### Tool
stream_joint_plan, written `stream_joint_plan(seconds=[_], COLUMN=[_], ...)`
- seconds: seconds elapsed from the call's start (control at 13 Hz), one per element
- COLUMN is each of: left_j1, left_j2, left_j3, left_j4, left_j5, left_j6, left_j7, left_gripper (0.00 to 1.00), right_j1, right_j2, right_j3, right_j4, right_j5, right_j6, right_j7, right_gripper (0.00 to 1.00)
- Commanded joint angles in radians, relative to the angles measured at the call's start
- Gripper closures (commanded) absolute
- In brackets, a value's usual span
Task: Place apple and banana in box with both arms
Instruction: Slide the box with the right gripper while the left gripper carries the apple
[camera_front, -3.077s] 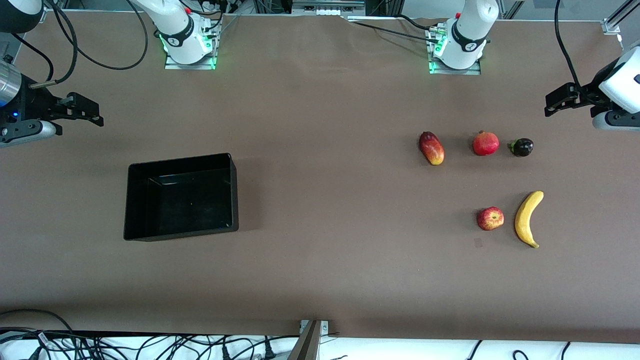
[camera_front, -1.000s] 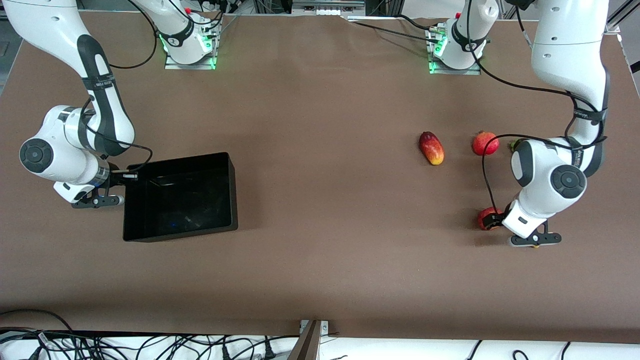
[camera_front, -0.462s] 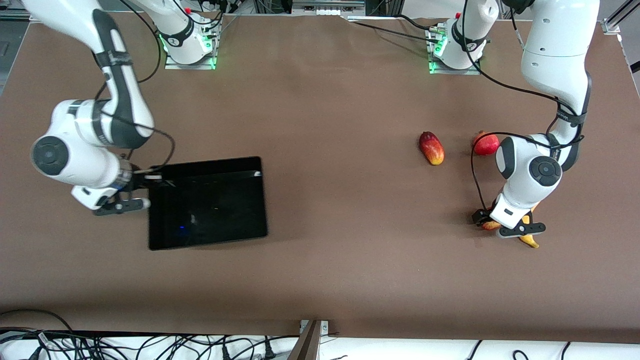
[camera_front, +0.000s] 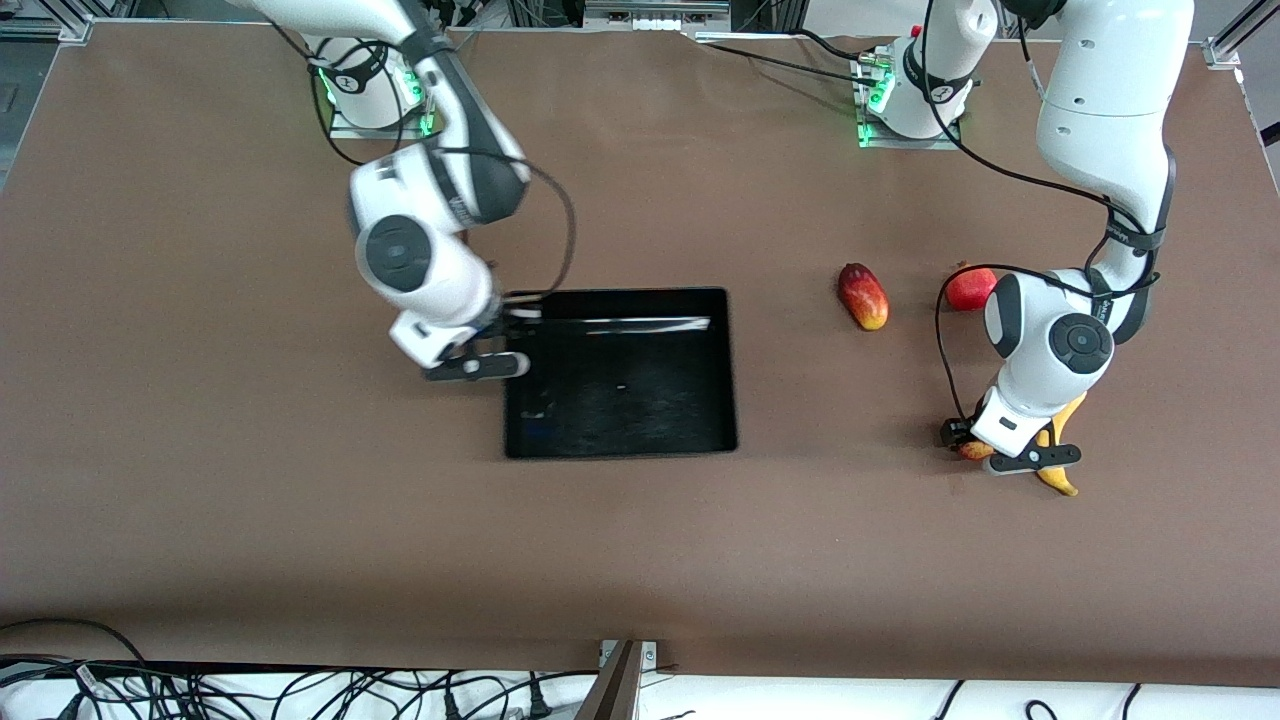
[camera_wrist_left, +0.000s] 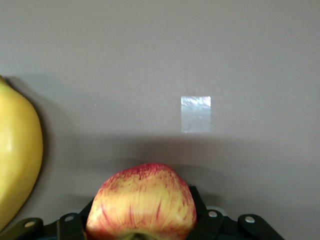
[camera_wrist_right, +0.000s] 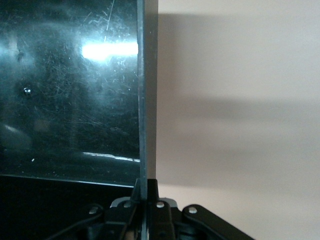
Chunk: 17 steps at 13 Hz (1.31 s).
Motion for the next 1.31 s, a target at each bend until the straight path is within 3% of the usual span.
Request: stream_joint_plan(seconds=[0.0, 0.23, 0.46, 0.62, 1.0, 1.08, 1.15, 1.23], left_j1=[-0.030, -0.068, -0.082, -0.086, -0.183, -0.186, -0.186, -0.186], left_j2=[-0.117, -0.195, -0.227, -0.229, -0.260, -0.266, -0.266, -0.260], left_j3=[-0.001, -0.002, -0.089, -0.152, -0.169, -0.200, -0.226, -0.244], left_j4=[-0.004, 0.065, 0.147, 0.151, 0.141, 0.139, 0.136, 0.141], left_j5=[-0.006, -0.005, -0.006, -0.006, -0.019, -0.019, -0.019, -0.019], left_j6=[-0.187, -0.424, -0.600, -0.605, -0.597, -0.597, -0.599, -0.600], left_j7=[-0.016, -0.095, -0.273, -0.394, -0.571, -0.603, -0.623, -0.635], left_gripper=[1.00, 1.00, 1.00, 1.00, 1.00, 1.00, 1.00, 1.00], right_j1=[0.099, 0.168, 0.180, 0.182, 0.182, 0.182, 0.180, 0.179], right_j2=[0.074, 0.136, 0.148, 0.148, 0.154, 0.162, 0.170, 0.177], right_j3=[-0.016, -0.016, -0.001, 0.016, 0.049, 0.050, 0.050, 0.050], right_j4=[0.066, 0.074, 0.074, 0.074, 0.066, 0.066, 0.068, 0.068], right_j5=[0.033, 0.035, 0.043, 0.043, 0.044, 0.044, 0.044, 0.044], right_j6=[0.081, 0.171, 0.187, 0.190, 0.224, 0.230, 0.242, 0.247], right_j7=[0.161, 0.221, 0.212, 0.214, 0.219, 0.220, 0.217, 0.214], right_gripper=[1.00, 1.00, 1.00, 1.00, 1.00, 1.00, 0.96, 0.73])
